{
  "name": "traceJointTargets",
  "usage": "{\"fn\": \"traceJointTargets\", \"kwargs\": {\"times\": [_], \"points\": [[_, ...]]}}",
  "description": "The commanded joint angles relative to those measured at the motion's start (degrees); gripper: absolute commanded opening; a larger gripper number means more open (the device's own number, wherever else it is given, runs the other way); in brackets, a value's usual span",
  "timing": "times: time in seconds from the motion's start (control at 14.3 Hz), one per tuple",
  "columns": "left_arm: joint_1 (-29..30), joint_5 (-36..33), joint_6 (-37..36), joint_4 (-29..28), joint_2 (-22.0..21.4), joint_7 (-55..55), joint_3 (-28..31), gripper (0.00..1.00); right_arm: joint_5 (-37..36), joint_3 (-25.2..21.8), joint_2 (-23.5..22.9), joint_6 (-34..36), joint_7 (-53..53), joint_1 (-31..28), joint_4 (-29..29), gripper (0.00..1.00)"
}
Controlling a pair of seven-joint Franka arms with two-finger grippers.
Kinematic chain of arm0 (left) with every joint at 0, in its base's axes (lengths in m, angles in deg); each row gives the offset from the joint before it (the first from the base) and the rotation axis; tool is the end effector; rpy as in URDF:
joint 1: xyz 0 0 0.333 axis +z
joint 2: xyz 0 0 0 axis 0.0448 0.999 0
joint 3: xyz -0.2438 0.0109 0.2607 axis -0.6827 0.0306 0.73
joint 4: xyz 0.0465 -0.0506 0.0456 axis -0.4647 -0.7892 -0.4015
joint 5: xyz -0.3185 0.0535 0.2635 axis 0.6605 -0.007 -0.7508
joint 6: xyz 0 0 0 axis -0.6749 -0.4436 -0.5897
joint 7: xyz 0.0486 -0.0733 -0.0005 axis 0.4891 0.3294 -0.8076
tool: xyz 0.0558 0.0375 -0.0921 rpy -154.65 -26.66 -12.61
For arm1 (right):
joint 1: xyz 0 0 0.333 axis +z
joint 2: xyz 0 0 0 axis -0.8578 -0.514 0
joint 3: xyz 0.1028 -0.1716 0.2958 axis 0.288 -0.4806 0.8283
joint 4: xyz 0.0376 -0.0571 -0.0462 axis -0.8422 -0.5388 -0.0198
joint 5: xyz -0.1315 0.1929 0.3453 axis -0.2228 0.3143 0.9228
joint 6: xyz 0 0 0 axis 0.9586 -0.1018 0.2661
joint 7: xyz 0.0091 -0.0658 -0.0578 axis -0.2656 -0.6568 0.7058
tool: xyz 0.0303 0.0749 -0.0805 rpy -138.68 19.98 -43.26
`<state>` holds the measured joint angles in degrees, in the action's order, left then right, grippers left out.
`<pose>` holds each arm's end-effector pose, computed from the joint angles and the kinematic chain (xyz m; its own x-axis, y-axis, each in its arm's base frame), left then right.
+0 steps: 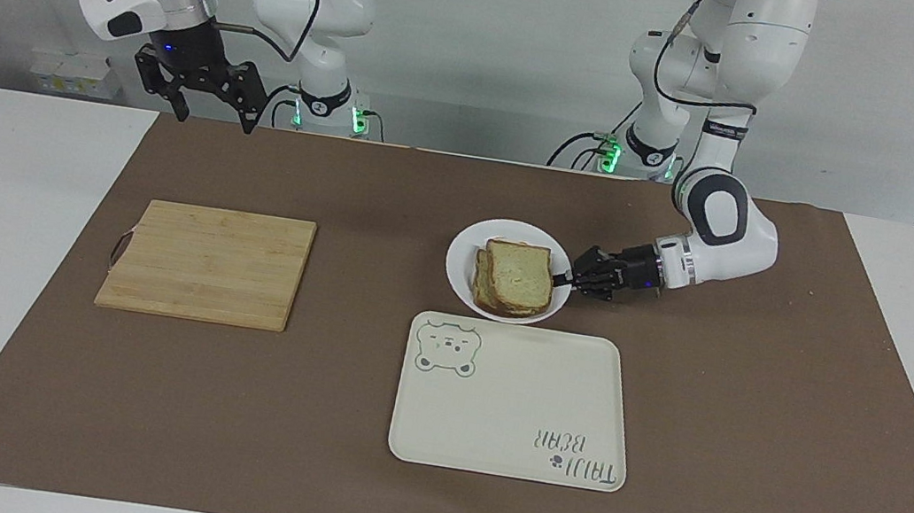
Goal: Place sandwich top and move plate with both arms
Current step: 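Push the plate with the left gripper onto the bear tray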
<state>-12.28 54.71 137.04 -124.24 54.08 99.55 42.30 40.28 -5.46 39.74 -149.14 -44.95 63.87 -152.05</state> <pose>0.5485 -0.1491 0.3206 0.9940 -0.0062 0.1091 -0.1011 -0.4331 0.8957 0.5424 0.0102 0.6666 0.9969 -0.0779 -0.0049 -0.0779 -0.9970 0.0027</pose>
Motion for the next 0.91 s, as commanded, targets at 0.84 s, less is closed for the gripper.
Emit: {"fn": "traceJointTargets", "kwargs": {"times": [0.84], "points": [[0.7, -9.2, 9.1, 28.9, 19.4, -19.7, -3.6, 0.0, -1.7, 0.1, 0.0, 0.9, 5.9, -0.8, 0.5, 1.0]]}}
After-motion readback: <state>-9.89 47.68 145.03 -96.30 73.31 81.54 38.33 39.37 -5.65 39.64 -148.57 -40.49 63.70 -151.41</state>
